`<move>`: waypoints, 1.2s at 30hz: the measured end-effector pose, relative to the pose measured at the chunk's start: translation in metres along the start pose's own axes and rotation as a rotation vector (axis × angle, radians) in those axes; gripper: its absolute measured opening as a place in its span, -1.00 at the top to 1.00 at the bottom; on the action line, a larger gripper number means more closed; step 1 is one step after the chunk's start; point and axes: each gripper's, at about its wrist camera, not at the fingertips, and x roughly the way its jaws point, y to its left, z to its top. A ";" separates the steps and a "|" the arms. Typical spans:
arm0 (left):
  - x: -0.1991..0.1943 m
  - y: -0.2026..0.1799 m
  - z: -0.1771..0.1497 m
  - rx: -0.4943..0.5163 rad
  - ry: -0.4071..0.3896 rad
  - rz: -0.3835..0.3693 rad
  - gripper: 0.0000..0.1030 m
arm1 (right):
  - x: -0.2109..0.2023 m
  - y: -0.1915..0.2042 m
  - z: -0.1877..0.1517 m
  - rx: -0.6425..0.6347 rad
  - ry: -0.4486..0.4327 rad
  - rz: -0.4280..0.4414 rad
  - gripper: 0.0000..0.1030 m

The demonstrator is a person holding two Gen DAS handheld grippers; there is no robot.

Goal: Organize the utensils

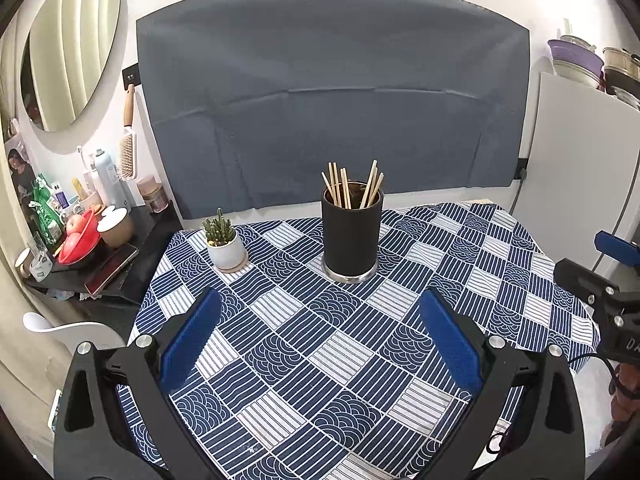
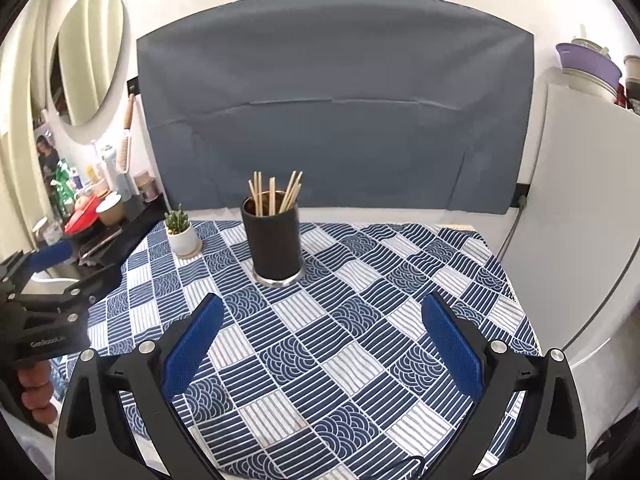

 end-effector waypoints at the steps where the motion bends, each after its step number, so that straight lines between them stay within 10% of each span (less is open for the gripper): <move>1: 0.000 0.000 0.000 0.004 0.000 0.002 -0.89 | -0.001 0.001 -0.001 -0.006 0.001 0.005 -0.85; 36: -0.003 -0.012 -0.004 0.038 0.056 -0.020 -0.89 | -0.006 0.002 -0.012 -0.039 0.033 0.001 -0.85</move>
